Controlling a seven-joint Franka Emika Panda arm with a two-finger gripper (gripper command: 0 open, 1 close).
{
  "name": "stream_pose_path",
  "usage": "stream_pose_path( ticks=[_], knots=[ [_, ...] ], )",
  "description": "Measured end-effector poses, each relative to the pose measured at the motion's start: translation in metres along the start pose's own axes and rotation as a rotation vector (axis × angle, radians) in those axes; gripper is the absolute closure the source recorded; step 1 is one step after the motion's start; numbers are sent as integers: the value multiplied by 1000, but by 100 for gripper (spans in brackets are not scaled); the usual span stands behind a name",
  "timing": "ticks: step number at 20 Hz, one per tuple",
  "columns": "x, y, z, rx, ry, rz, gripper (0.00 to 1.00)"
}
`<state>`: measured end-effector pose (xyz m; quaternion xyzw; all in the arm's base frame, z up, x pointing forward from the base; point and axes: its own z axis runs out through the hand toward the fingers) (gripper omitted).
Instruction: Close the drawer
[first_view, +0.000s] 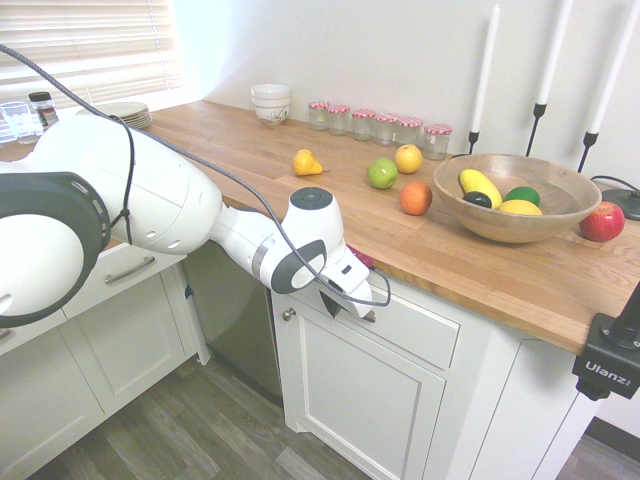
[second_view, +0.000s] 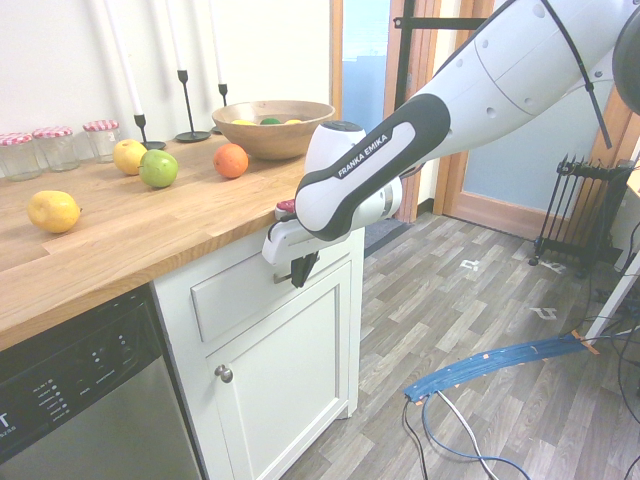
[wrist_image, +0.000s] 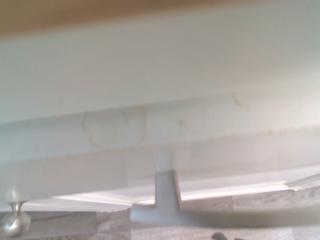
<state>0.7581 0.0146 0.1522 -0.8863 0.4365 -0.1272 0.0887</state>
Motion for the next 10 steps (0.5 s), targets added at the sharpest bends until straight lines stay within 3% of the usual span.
stream_pose_path(
  ticks=[3,10],
  knots=[
    [-1,1,1,-28,-20,-7,100],
    [-24,28,16,-195,-144,-26,100]
  ],
)
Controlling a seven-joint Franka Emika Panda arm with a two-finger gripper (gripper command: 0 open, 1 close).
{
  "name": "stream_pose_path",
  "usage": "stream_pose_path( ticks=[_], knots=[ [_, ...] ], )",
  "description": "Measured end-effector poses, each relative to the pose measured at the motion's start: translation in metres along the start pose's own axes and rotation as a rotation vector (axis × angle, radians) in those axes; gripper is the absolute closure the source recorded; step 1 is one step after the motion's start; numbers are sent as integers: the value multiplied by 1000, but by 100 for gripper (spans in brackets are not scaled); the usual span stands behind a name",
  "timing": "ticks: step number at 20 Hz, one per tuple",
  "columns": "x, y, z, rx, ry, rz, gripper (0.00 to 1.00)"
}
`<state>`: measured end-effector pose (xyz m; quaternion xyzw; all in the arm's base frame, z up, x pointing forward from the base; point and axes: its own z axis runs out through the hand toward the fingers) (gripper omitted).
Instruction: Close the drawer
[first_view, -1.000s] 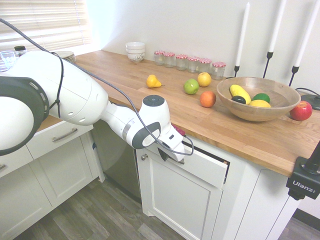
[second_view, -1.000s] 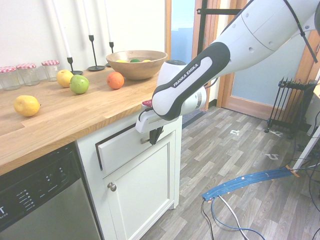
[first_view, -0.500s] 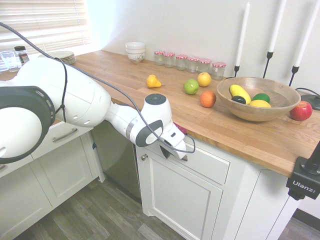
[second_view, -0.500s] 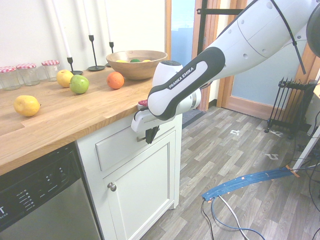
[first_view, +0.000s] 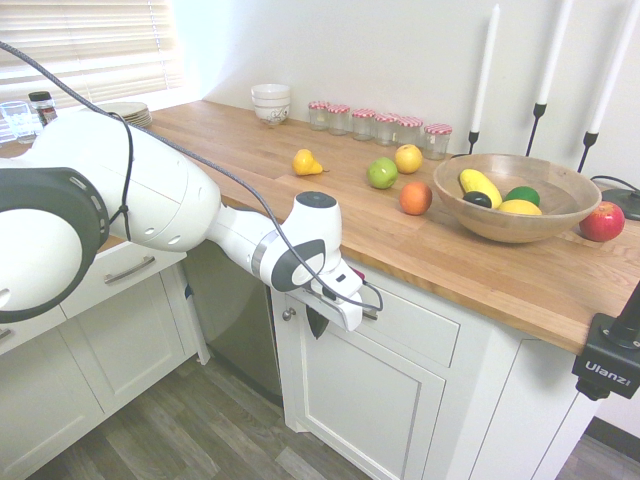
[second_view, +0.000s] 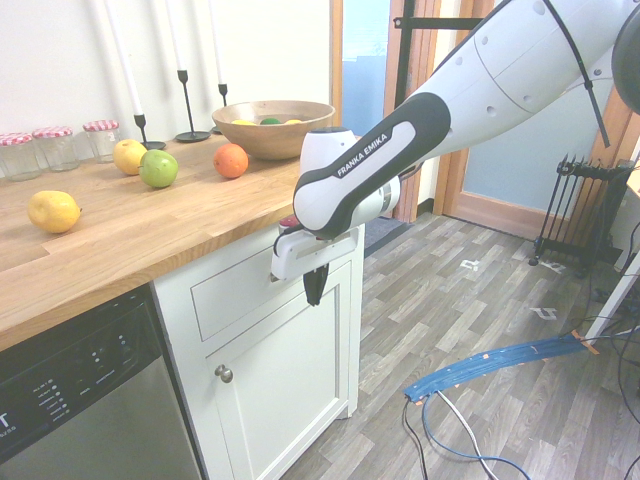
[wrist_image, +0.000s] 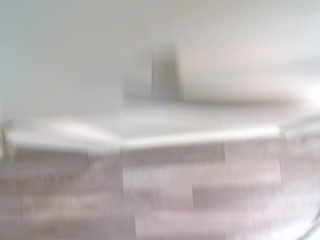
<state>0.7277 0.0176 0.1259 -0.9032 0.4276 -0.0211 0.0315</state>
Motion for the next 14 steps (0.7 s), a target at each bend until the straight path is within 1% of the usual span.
stream_pose_path(
  ticks=[2,4,8,14],
  knots=[
    [-6,13,-2,-16,-10,5,100],
    [-8,27,-16,-26,-13,5,100],
    [-8,59,-59,-25,-15,-10,100],
    [-17,118,-129,8,-3,-38,100]
  ],
)
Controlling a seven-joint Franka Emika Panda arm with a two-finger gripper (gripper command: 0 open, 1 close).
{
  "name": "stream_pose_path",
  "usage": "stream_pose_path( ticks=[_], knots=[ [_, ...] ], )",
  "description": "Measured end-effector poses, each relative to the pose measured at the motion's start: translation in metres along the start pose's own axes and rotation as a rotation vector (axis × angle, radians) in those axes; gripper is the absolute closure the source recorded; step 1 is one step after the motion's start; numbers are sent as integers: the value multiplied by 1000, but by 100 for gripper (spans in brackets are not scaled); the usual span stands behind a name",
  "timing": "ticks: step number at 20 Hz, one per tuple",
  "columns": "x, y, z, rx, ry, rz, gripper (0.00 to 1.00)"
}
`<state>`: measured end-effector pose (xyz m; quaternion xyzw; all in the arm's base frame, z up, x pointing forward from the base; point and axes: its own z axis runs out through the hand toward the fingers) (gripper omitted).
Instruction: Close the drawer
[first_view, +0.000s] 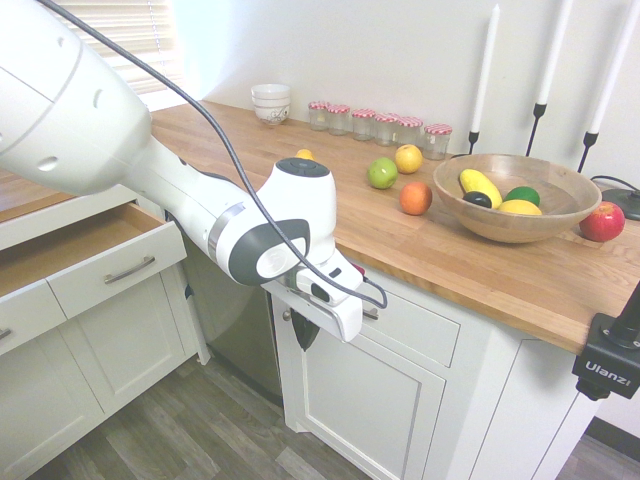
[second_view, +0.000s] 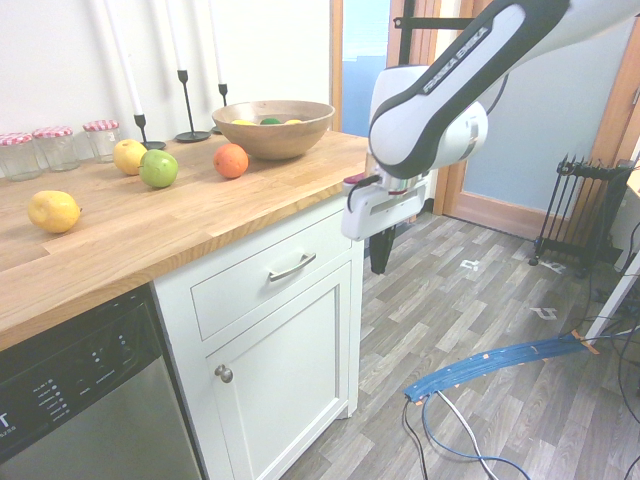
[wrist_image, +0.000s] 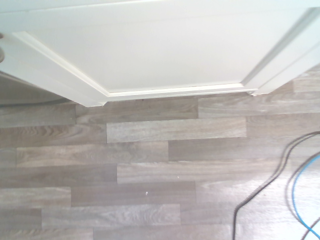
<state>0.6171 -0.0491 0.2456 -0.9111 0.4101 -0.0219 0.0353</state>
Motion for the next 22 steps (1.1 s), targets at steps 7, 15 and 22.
stream_pose_path(
  ticks=[7,15,22],
  knots=[
    [-53,69,-76,45,7,3,100],
    [-135,134,-84,56,16,-23,100],
    [-137,136,-85,61,24,-20,0]
  ],
)
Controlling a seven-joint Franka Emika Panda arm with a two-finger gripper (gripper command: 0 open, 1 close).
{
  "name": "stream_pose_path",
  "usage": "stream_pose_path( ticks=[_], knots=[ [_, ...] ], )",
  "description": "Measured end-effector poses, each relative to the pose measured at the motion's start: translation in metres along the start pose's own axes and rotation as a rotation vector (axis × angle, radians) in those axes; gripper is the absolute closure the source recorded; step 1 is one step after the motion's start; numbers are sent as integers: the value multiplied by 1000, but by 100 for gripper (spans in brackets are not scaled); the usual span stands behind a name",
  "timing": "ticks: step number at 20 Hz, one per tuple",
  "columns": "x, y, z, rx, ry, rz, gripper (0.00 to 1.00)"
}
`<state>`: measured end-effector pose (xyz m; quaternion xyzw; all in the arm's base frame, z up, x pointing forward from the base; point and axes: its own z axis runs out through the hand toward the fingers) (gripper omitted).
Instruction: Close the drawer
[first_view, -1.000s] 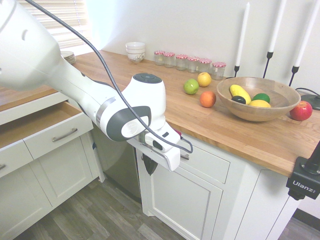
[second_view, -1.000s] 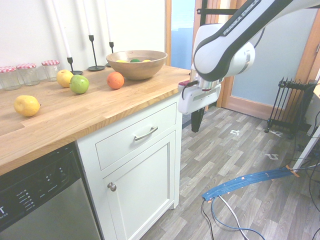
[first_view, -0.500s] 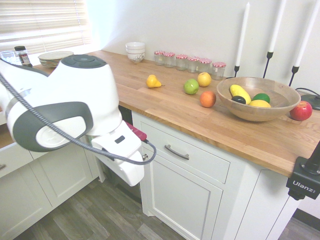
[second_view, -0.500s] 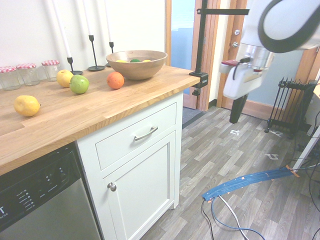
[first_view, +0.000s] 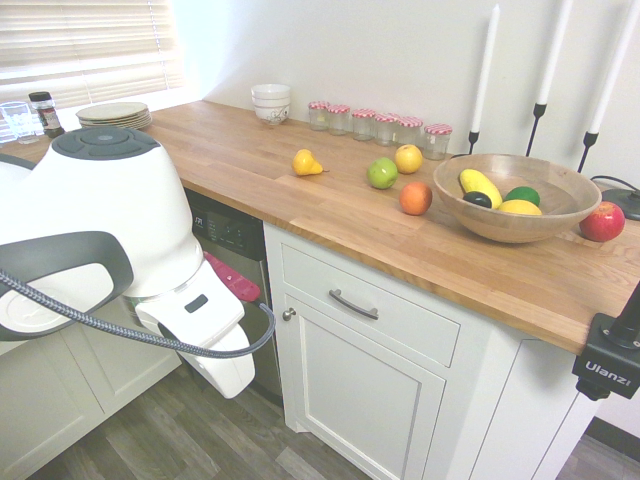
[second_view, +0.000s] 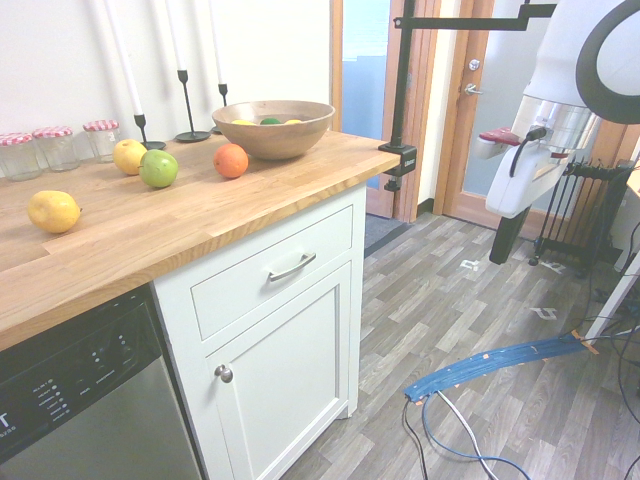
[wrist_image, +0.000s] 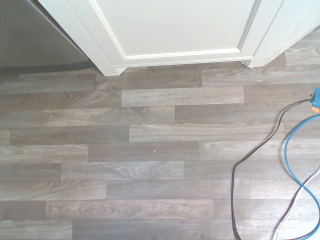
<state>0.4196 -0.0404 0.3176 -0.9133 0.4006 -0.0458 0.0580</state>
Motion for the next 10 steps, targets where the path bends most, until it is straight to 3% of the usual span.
stream_pose_path(
  ticks=[10],
  knots=[
    [-2,1,2,0,-1,1,0]
  ],
)
